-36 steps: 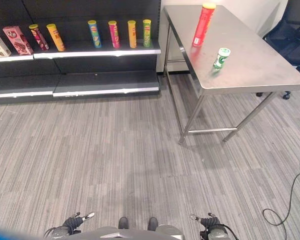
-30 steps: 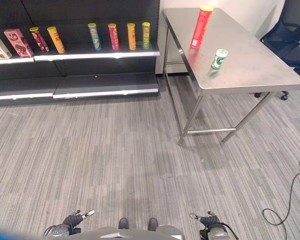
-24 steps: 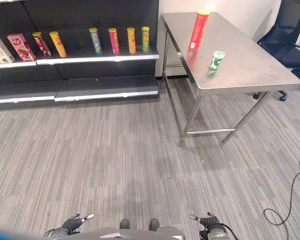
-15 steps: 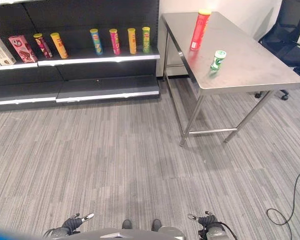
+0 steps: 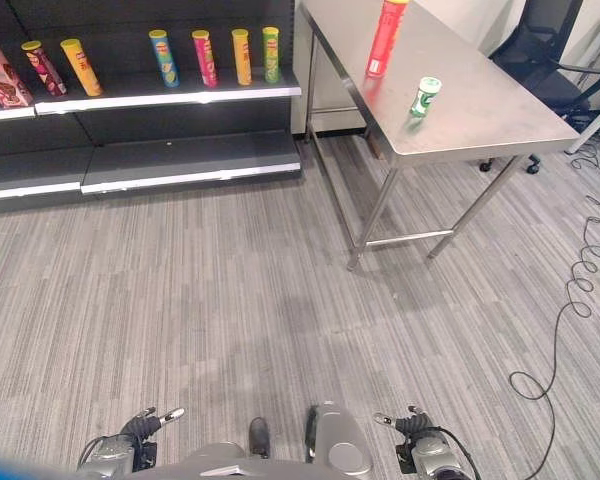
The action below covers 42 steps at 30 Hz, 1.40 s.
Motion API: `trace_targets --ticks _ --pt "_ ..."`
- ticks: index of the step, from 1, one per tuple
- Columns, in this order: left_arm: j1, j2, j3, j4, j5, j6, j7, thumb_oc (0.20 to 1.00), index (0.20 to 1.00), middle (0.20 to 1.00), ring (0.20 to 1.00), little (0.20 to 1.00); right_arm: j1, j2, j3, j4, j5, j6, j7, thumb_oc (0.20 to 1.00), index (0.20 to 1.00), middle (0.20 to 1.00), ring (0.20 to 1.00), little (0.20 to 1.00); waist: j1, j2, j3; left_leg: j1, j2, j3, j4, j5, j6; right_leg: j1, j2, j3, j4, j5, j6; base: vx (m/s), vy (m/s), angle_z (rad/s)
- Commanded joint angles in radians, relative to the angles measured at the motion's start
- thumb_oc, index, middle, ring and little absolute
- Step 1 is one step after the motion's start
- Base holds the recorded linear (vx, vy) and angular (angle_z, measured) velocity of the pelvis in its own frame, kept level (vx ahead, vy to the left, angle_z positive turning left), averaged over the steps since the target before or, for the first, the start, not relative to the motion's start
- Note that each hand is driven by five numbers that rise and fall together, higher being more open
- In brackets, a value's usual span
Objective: Put the goods on the table back onto the shelves and tidy them up.
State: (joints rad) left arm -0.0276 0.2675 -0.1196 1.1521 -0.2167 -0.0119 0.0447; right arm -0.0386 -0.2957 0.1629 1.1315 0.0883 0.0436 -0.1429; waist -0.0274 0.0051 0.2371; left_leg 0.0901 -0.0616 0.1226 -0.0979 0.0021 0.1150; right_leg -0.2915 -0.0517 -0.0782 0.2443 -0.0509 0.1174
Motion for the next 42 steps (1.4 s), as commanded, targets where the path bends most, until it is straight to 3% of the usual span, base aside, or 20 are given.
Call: trace_targets --ticks 1,4,9,13,14,18,21,22,25,26,27,28,29,30,31,33,36,38,40,42 --pt "-0.030 0.016 0.006 -0.010 0.009 -0.026 -0.002 1.000 1.000 1.000 1.000 1.000 -0.033 -0.032 -0.011 -0.015 0.023 -0.007 -0.006 1.000 1.000 1.000 1.000 1.000 0.001 0.001 0.022 0.109 -0.015 -0.066 0.011 -0.165 -0.032 0.077 0.035 0.014 -0.166 0.071 0.010 0.17 -0.050 0.13" --pt "-0.038 0.009 0.005 -0.008 0.018 -0.031 -0.004 1.000 1.000 1.000 1.000 1.000 -0.022 -0.035 -0.023 0.000 0.024 -0.005 -0.008 1.000 1.000 1.000 1.000 1.000 -0.011 -0.014 0.016 0.152 -0.024 -0.083 0.011 -0.197 -0.049 0.071 0.056 0.025 -0.332 0.103 0.034 0.36 -0.113 0.19" --pt "-0.034 -0.013 -0.011 0.008 0.034 -0.032 -0.007 1.000 1.000 1.000 1.000 1.000 -0.010 -0.046 -0.028 0.024 0.033 -0.013 0.004 1.000 1.000 1.000 1.000 1.000 -0.027 -0.009 -0.028 0.191 0.007 -0.119 0.057 -0.238 -0.071 0.135 0.072 0.019 -0.328 0.134 -0.004 0.48 -0.196 0.45" --pt "-0.039 -0.020 -0.025 0.013 0.030 -0.029 -0.008 1.000 1.000 1.000 1.000 1.000 -0.003 -0.055 0.003 0.026 0.017 -0.019 0.021 1.000 1.000 1.000 1.000 1.000 -0.036 -0.004 -0.058 0.152 0.050 -0.129 0.218 -0.134 -0.144 0.218 0.099 -0.012 -0.332 0.077 -0.056 0.41 -0.245 0.72" --pt "-0.039 -0.020 -0.025 0.013 0.030 -0.029 -0.008 1.000 1.000 1.000 1.000 1.000 -0.003 -0.055 0.003 0.026 0.017 -0.019 0.021 1.000 1.000 1.000 1.000 1.000 -0.036 -0.004 -0.058 0.152 0.050 -0.129 0.218 -0.134 -0.144 0.218 0.099 -0.012 -0.332 0.077 -0.056 0.33 -0.215 0.30" --pt "-0.033 -0.024 -0.007 0.022 0.011 -0.025 -0.006 1.000 1.000 1.000 1.000 1.000 0.010 -0.039 0.018 0.041 0.010 -0.019 0.025 1.000 1.000 1.000 1.000 1.000 -0.041 -0.005 -0.056 0.045 0.111 -0.070 0.544 0.016 -0.210 0.315 0.128 -0.035 -0.332 -0.013 -0.115 0.29 -0.223 0.22" --pt "-0.027 -0.024 -0.001 0.019 0.004 -0.019 -0.004 1.000 1.000 1.000 1.000 1.000 0.007 -0.036 0.022 0.047 0.016 -0.017 0.026 1.000 1.000 1.000 1.000 1.000 -0.032 -0.005 -0.026 -0.047 0.146 -0.037 0.760 0.059 -0.191 0.364 0.148 -0.024 -0.332 -0.039 -0.147 0.19 -0.176 0.04" --pt "-0.024 -0.021 0.005 0.020 -0.006 -0.018 -0.002 1.000 1.000 1.000 1.000 1.000 0.007 -0.038 0.019 0.051 0.019 -0.012 0.027 1.000 1.000 1.000 1.000 1.000 -0.027 -0.010 -0.017 -0.087 0.159 -0.002 0.786 0.025 -0.174 0.382 0.140 -0.022 -0.332 -0.046 -0.150 0.20 -0.137 -0.12" --pt "-0.018 -0.028 0.010 0.029 -0.009 -0.019 0.000 1.000 1.000 1.000 1.000 1.000 0.004 -0.041 0.022 0.060 0.018 -0.012 0.027 1.000 1.000 1.000 1.000 1.000 -0.021 -0.038 -0.008 -0.156 0.125 0.020 0.634 -0.107 -0.130 0.396 0.096 -0.029 -0.332 -0.049 -0.131 0.15 -0.024 -0.09" --pt "-0.015 -0.029 0.009 0.034 -0.008 -0.020 0.001 1.000 1.000 1.000 1.000 1.000 0.006 -0.046 0.023 0.062 0.011 -0.012 0.023 1.000 1.000 1.000 1.000 1.000 -0.019 -0.057 -0.002 -0.190 0.087 -0.019 0.392 -0.113 -0.130 0.411 0.068 -0.037 -0.332 -0.055 -0.117 0.19 0.050 0.10" --pt "-0.011 -0.031 0.008 0.033 -0.010 -0.021 0.003 1.000 1.000 1.000 1.000 1.000 0.007 -0.049 0.024 0.063 0.006 -0.013 0.020 1.000 1.000 1.000 1.000 1.000 -0.016 -0.055 -0.002 -0.193 0.077 -0.055 0.275 -0.064 -0.139 0.419 0.069 -0.040 -0.332 -0.058 -0.113 0.25 0.083 0.14" --pt "-0.004 -0.032 0.011 0.033 -0.021 -0.023 0.007 1.000 1.000 1.000 1.000 1.000 0.008 -0.051 0.027 0.064 -0.001 -0.016 0.014 1.000 1.000 1.000 1.000 1.000 -0.012 -0.045 0.003 -0.200 0.069 -0.134 0.102 0.029 -0.153 0.438 0.081 -0.038 -0.332 -0.072 -0.118 0.24 0.090 0.02" --pt "0.002 -0.031 0.012 0.034 -0.025 -0.025 0.007 1.000 1.000 1.000 1.000 1.000 0.009 -0.053 0.029 0.066 -0.007 -0.017 0.010 1.000 1.000 1.000 1.000 1.000 -0.010 -0.040 0.006 -0.217 0.064 -0.189 0.027 0.057 -0.160 0.446 0.090 -0.029 -0.332 -0.082 -0.121 0.32 0.143 -0.27" --pt "0.002 -0.032 0.015 0.049 -0.028 -0.023 0.010 1.000 1.000 1.000 1.000 1.000 0.010 -0.055 0.027 0.070 -0.008 -0.017 0.007 1.000 1.000 1.000 1.000 1.000 -0.019 -0.033 0.005 -0.265 0.064 -0.233 0.011 0.071 -0.186 0.456 0.099 -0.020 -0.332 -0.091 -0.121 0.41 0.249 -0.52" --pt "0.013 -0.035 0.022 0.064 -0.023 -0.021 0.006 1.000 1.000 1.000 1.000 1.000 0.012 -0.052 0.023 0.069 -0.012 -0.017 0.013 1.000 1.000 1.000 1.000 1.000 -0.016 -0.029 -0.004 -0.263 0.078 -0.196 0.011 0.060 -0.190 0.480 0.100 0.008 -0.332 -0.101 -0.116 0.46 0.298 -0.51" --pt "0.029 -0.033 0.030 0.069 -0.011 -0.018 0.006 1.000 1.000 1.000 1.000 1.000 0.018 -0.042 0.026 0.072 -0.031 -0.013 0.014 1.000 1.000 1.000 1.000 1.000 -0.006 -0.026 -0.031 -0.224 0.086 -0.175 0.011 0.108 -0.189 0.501 0.081 0.028 -0.332 -0.112 -0.111 0.51 0.365 -1.20" --pt "0.016 -0.010 0.025 0.050 -0.007 -0.018 0.009 1.000 1.000 1.000 1.000 1.000 0.004 -0.030 0.031 0.065 -0.035 -0.007 0.018 1.000 1.000 1.000 1.000 1.000 0.009 -0.049 -0.064 -0.171 0.061 -0.107 0.011 0.067 -0.137 0.499 0.016 0.056 -0.298 -0.116 -0.067 0.54 0.447 -1.06" --pt "0.000 0.009 0.021 0.041 0.000 -0.014 0.008 1.000 1.000 1.000 1.000 1.000 -0.007 -0.025 0.020 0.056 -0.023 -0.006 0.018 1.000 1.000 1.000 1.000 1.000 0.005 -0.044 -0.066 -0.138 0.045 -0.081 0.011 0.024 -0.100 0.420 -0.002 0.064 -0.124 -0.128 -0.034 0.37 0.426 -0.81" --pt "-0.019 0.033 0.015 0.023 0.005 -0.010 0.010 1.000 1.000 1.000 1.000 1.000 -0.016 -0.028 0.002 0.043 -0.009 -0.005 0.015 1.000 1.000 1.000 1.000 1.000 -0.010 -0.038 -0.036 -0.080 0.021 -0.046 0.011 -0.019 -0.063 0.281 -0.038 0.036 0.157 -0.042 0.008 0.25 0.440 -0.11" --pt "-0.021 0.042 0.007 0.009 0.009 -0.010 0.012 1.000 1.000 1.000 1.000 1.000 -0.013 -0.028 -0.007 0.046 -0.001 -0.002 0.009 1.000 1.000 1.000 1.000 1.000 -0.021 -0.030 -0.018 -0.045 0.006 -0.030 0.011 -0.049 -0.045 0.213 -0.084 -0.012 0.294 0.004 -0.009 0.17 0.290 0.06"
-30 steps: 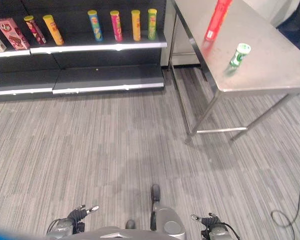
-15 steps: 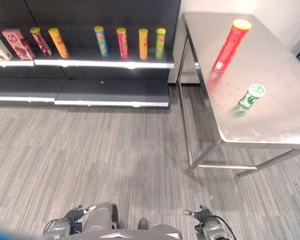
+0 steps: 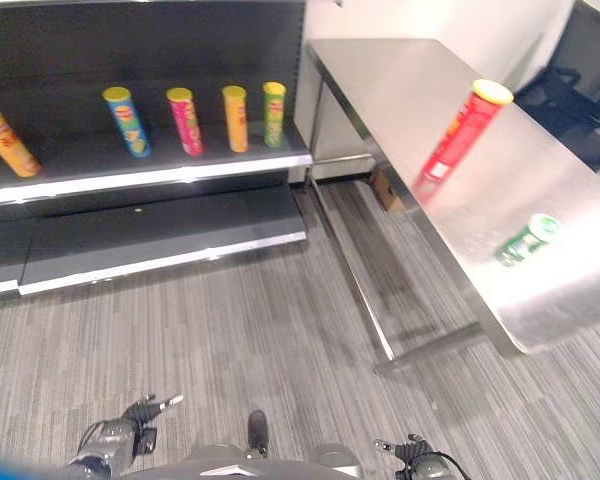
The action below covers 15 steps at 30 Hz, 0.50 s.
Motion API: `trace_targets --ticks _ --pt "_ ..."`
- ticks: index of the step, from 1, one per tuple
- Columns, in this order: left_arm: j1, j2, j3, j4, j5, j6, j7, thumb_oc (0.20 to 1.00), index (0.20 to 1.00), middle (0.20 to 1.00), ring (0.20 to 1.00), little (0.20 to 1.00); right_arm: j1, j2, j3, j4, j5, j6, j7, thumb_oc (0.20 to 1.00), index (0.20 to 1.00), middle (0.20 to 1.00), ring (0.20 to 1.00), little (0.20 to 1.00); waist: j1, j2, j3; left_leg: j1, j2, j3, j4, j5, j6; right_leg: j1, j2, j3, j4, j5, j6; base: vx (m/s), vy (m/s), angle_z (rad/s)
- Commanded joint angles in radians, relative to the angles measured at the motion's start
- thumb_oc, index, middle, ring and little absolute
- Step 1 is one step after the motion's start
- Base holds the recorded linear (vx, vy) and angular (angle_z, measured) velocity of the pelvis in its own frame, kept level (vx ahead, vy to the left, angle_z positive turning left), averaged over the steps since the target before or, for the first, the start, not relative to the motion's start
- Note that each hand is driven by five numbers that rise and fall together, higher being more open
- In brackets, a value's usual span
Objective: Put the goods on the table back onto the shelves and tidy them up.
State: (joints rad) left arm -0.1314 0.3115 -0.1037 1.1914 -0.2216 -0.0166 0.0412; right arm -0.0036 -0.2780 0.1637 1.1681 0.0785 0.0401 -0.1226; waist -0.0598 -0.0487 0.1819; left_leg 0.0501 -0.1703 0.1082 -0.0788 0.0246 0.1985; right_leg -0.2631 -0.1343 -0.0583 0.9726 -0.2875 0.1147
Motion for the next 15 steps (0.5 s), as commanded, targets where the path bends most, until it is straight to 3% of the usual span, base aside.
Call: trace_targets --ticks 1,3,5,15 --pt "0.081 -0.001 -0.009 -0.030 0.017 -0.004 0.015 1.000 1.000 1.000 1.000 1.000 -0.043 -0.044 -0.011 0.013 0.013 0.003 -0.013 1.000 1.000 1.000 1.000 1.000 0.009 0.029 0.038 0.008 0.115 -0.011 -0.008 -0.083 -0.127 0.180 -0.012 -0.053 -0.444 0.237 -0.014 0.21 0.158 0.14" --pt "0.067 -0.002 -0.017 -0.022 0.021 -0.009 0.020 1.000 1.000 1.000 1.000 1.000 -0.039 -0.050 -0.037 0.024 0.037 0.005 -0.029 1.000 1.000 1.000 1.000 1.000 0.005 0.045 0.044 0.022 0.133 -0.004 -0.008 -0.100 -0.139 0.175 0.020 -0.082 -0.664 0.178 -0.029 0.22 0.092 0.46" --pt "0.054 -0.005 -0.035 -0.016 0.049 -0.014 0.025 1.000 1.000 1.000 1.000 1.000 -0.024 -0.052 -0.077 0.033 0.087 0.001 -0.032 1.000 1.000 1.000 1.000 1.000 -0.024 0.032 0.063 0.039 0.130 -0.006 -0.008 -0.108 -0.146 0.185 0.070 0.046 -0.927 0.262 0.009 0.18 -0.045 -0.56" --pt "0.073 -0.022 -0.033 -0.006 0.053 -0.018 0.027 1.000 1.000 1.000 1.000 1.000 -0.002 -0.085 -0.118 0.060 0.106 -0.004 -0.040 1.000 1.000 1.000 1.000 1.000 -0.019 0.016 0.010 0.077 0.151 -0.023 -0.008 -0.132 -0.177 0.314 0.076 -0.005 -1.060 0.269 -0.014 0.14 -0.125 0.23"
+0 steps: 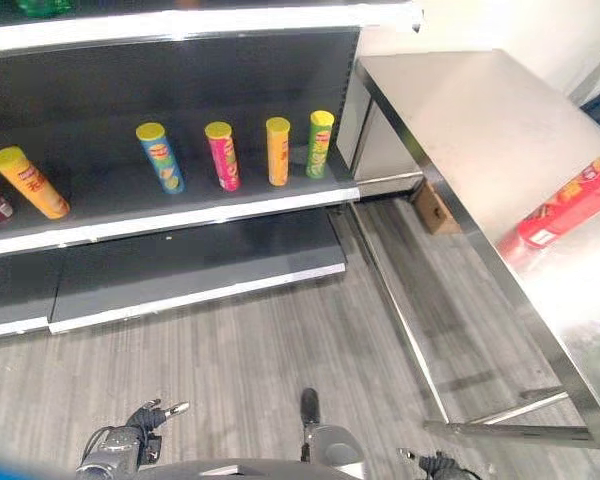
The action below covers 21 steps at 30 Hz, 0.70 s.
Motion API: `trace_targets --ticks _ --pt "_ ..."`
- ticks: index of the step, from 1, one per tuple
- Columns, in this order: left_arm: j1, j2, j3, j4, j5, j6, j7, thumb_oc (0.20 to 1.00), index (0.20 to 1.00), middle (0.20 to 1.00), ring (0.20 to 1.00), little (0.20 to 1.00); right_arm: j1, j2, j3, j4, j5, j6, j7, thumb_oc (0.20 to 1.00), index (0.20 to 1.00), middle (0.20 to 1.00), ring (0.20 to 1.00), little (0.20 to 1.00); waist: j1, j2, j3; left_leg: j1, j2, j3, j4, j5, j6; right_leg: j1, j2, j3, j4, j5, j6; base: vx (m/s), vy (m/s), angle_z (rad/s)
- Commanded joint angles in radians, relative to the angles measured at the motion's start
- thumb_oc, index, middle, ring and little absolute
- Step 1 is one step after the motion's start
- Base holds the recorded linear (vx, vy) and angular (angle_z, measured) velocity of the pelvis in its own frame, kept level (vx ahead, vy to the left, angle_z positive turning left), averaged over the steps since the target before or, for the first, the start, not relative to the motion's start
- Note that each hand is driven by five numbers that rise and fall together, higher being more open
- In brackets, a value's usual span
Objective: Put the goods on the table back onto the shelves and tidy them up.
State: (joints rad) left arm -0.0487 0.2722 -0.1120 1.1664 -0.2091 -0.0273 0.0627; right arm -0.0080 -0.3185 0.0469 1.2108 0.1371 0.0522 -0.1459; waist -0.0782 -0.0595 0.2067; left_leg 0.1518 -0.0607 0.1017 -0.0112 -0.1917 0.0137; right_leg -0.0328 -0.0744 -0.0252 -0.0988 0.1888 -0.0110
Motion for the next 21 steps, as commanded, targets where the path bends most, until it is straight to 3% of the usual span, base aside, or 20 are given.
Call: trace_targets --ticks 1,13,17,21 --pt "-0.007 0.016 -0.027 0.019 0.044 -0.007 0.006 1.000 1.000 1.000 1.000 1.000 0.004 -0.045 -0.001 0.015 0.046 -0.015 -0.016 1.000 1.000 1.000 1.000 1.000 -0.001 0.027 -0.017 -0.020 0.045 -0.016 -0.076 0.082 0.004 0.089 0.017 -0.041 0.012 -0.212 0.110 0.12 -0.146 0.09" --pt "0.016 0.009 -0.032 0.026 0.063 0.000 0.003 1.000 1.000 1.000 1.000 1.000 0.035 -0.047 -0.016 0.036 0.051 -0.015 -0.016 1.000 1.000 1.000 1.000 1.000 -0.009 0.036 -0.037 0.021 0.070 0.008 -0.076 0.064 -0.018 0.134 0.032 -0.053 0.012 -0.249 0.100 0.06 -0.055 -0.01" --pt "0.017 0.010 -0.038 0.019 0.064 0.001 -0.001 1.000 1.000 1.000 1.000 1.000 0.028 -0.052 -0.009 0.012 0.048 -0.019 -0.017 1.000 1.000 1.000 1.000 1.000 -0.009 0.036 -0.039 0.029 0.070 0.020 -0.076 0.056 -0.011 0.126 0.037 -0.024 0.012 -0.242 0.103 0.01 0.016 -0.19" --pt "0.016 0.019 -0.046 -0.022 0.084 -0.001 -0.009 1.000 1.000 1.000 1.000 1.000 0.032 -0.086 0.000 -0.179 0.021 -0.039 -0.029 1.000 1.000 1.000 1.000 1.000 -0.024 0.039 -0.033 0.029 0.058 0.058 -0.076 0.046 0.013 0.084 0.048 0.068 0.012 -0.205 0.119 -0.02 0.099 -0.46"
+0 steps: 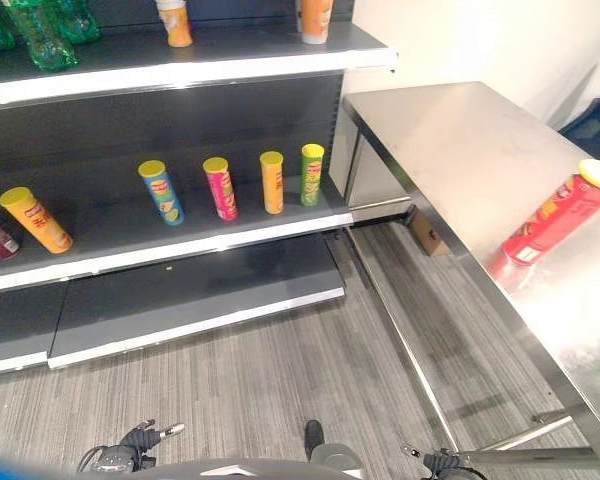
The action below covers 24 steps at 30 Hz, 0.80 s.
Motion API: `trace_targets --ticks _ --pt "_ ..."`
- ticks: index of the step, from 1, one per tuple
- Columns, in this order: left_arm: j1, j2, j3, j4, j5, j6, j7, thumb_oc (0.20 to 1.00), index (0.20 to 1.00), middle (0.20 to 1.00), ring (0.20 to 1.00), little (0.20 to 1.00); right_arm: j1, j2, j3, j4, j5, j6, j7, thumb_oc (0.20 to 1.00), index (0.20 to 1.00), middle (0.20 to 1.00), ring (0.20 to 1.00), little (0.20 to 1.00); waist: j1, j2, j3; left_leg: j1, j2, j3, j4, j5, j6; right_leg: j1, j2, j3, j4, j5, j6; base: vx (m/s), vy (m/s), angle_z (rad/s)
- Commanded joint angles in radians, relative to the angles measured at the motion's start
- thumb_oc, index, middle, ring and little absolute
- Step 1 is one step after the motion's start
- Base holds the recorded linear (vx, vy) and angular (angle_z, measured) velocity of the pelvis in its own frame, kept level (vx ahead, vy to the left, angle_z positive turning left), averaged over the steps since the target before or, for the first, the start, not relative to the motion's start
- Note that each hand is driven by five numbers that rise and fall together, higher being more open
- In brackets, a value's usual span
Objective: Put the goods on the table back onto the shelves and tidy them up.
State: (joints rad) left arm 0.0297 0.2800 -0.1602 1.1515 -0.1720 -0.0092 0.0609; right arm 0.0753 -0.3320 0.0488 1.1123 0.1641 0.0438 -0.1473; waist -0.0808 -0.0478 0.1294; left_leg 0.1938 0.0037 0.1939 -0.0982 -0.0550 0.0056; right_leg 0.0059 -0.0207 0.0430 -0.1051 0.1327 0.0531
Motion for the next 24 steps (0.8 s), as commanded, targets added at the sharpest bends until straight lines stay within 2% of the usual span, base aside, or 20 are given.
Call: trace_targets --ticks 1,4,6,7,9,13,14,15,18,21,22,23,24 --pt "-0.064 0.014 -0.001 -0.014 0.054 -0.020 -0.008 1.000 1.000 1.000 1.000 1.000 -0.043 -0.079 -0.007 -0.126 -0.014 -0.035 -0.031 1.000 1.000 1.000 1.000 1.000 -0.027 0.028 0.050 -0.018 -0.009 -0.021 0.011 -0.092 0.026 0.032 -0.005 0.018 0.018 -0.139 0.060 -0.07 0.109 -0.82" --pt "-0.070 0.018 -0.010 -0.021 0.073 -0.023 -0.011 1.000 1.000 1.000 1.000 1.000 -0.016 -0.089 -0.021 -0.222 -0.028 -0.043 -0.035 1.000 1.000 1.000 1.000 1.000 -0.040 0.029 0.061 -0.029 -0.012 0.013 0.011 -0.095 0.038 0.001 -0.002 0.044 0.022 -0.119 0.077 -0.07 0.089 -0.83" --pt "-0.078 0.025 -0.016 -0.032 0.081 -0.023 -0.013 1.000 1.000 1.000 1.000 1.000 -0.011 -0.090 -0.019 -0.252 -0.048 -0.046 -0.038 1.000 1.000 1.000 1.000 1.000 -0.044 0.033 0.088 -0.036 -0.008 0.049 0.011 -0.094 0.048 -0.061 0.008 0.051 0.097 -0.117 0.093 -0.15 0.079 -0.68" --pt "-0.085 0.036 -0.016 -0.053 0.081 -0.023 -0.012 1.000 1.000 1.000 1.000 1.000 -0.013 -0.083 -0.020 -0.275 -0.052 -0.052 -0.045 1.000 1.000 1.000 1.000 1.000 -0.029 0.038 0.111 -0.046 0.006 0.101 0.011 -0.091 0.051 -0.101 -0.020 -0.048 0.151 -0.131 0.099 -0.16 0.017 -0.87" --pt "-0.091 0.044 -0.014 -0.060 0.077 -0.020 -0.010 1.000 1.000 1.000 1.000 1.000 -0.008 -0.076 -0.018 -0.281 -0.057 -0.054 -0.050 1.000 1.000 1.000 1.000 1.000 -0.028 0.050 0.119 -0.038 0.024 0.118 0.011 -0.095 0.049 -0.084 -0.070 -0.170 0.187 -0.163 0.089 -0.01 -0.021 -1.41" --pt "-0.098 0.049 -0.005 -0.063 0.062 -0.020 -0.005 1.000 1.000 1.000 1.000 1.000 -0.015 -0.065 -0.018 -0.250 -0.059 -0.049 -0.061 1.000 1.000 1.000 1.000 1.000 -0.013 0.049 0.116 -0.038 0.044 0.154 0.017 -0.093 0.038 -0.052 -0.144 -0.281 0.205 -0.158 0.084 0.02 -0.093 -0.57" --pt "-0.098 0.049 -0.006 -0.061 0.061 -0.020 -0.005 1.000 1.000 1.000 1.000 1.000 -0.016 -0.063 -0.018 -0.242 -0.059 -0.049 -0.063 1.000 1.000 1.000 1.000 1.000 -0.011 0.042 0.110 -0.042 0.044 0.157 0.027 -0.094 0.035 -0.030 -0.153 -0.297 0.179 -0.149 0.085 0.07 -0.282 -0.25" --pt "-0.096 0.050 0.003 -0.049 0.056 -0.019 -0.002 1.000 1.000 1.000 1.000 1.000 -0.025 -0.062 -0.018 -0.228 -0.057 -0.045 -0.067 1.000 1.000 1.000 1.000 1.000 0.003 0.021 0.090 -0.047 0.045 0.174 0.044 -0.099 0.021 0.014 -0.154 -0.322 0.102 -0.134 0.097 0.10 -0.362 -0.12" --pt "-0.081 0.044 0.027 -0.031 0.042 -0.016 0.004 1.000 1.000 1.000 1.000 1.000 -0.037 -0.063 -0.006 -0.207 -0.049 -0.043 -0.072 1.000 1.000 1.000 1.000 1.000 0.023 -0.004 0.067 -0.043 0.077 0.198 0.076 -0.101 -0.010 0.061 -0.116 -0.311 0.018 -0.138 0.092 0.12 -0.379 -0.29" --pt "-0.075 0.029 0.043 -0.032 0.012 -0.020 0.006 1.000 1.000 1.000 1.000 1.000 -0.018 -0.082 -0.005 -0.239 -0.049 -0.047 -0.073 1.000 1.000 1.000 1.000 1.000 0.018 -0.004 0.063 -0.035 0.131 0.191 0.136 -0.106 -0.044 0.080 -0.067 -0.290 0.018 -0.187 0.056 0.17 -0.489 -0.36" --pt "-0.072 0.028 0.049 -0.047 0.001 -0.023 0.004 1.000 1.000 1.000 1.000 1.000 0.004 -0.093 -0.006 -0.253 -0.052 -0.052 -0.069 1.000 1.000 1.000 1.000 1.000 0.016 -0.004 0.071 -0.050 0.168 0.183 0.223 -0.098 -0.063 0.099 -0.037 -0.281 0.018 -0.215 0.028 0.10 -0.335 -0.19" --pt "-0.071 0.028 0.049 -0.047 0.001 -0.023 0.004 1.000 1.000 1.000 1.000 1.000 0.004 -0.093 -0.006 -0.254 -0.052 -0.052 -0.069 1.000 1.000 1.000 1.000 1.000 0.016 -0.004 0.071 -0.051 0.170 0.183 0.226 -0.100 -0.064 0.100 -0.036 -0.281 0.018 -0.216 0.027 0.12 -0.490 -0.23" --pt "-0.062 0.029 0.054 -0.072 -0.014 -0.025 -0.002 1.000 1.000 1.000 1.000 1.000 0.015 -0.105 -0.010 -0.258 -0.048 -0.055 -0.068 1.000 1.000 1.000 1.000 1.000 0.025 -0.003 0.089 -0.100 0.217 0.152 0.376 -0.061 -0.074 0.127 -0.002 -0.270 0.018 -0.239 -0.005 0.04 -0.381 -0.32"
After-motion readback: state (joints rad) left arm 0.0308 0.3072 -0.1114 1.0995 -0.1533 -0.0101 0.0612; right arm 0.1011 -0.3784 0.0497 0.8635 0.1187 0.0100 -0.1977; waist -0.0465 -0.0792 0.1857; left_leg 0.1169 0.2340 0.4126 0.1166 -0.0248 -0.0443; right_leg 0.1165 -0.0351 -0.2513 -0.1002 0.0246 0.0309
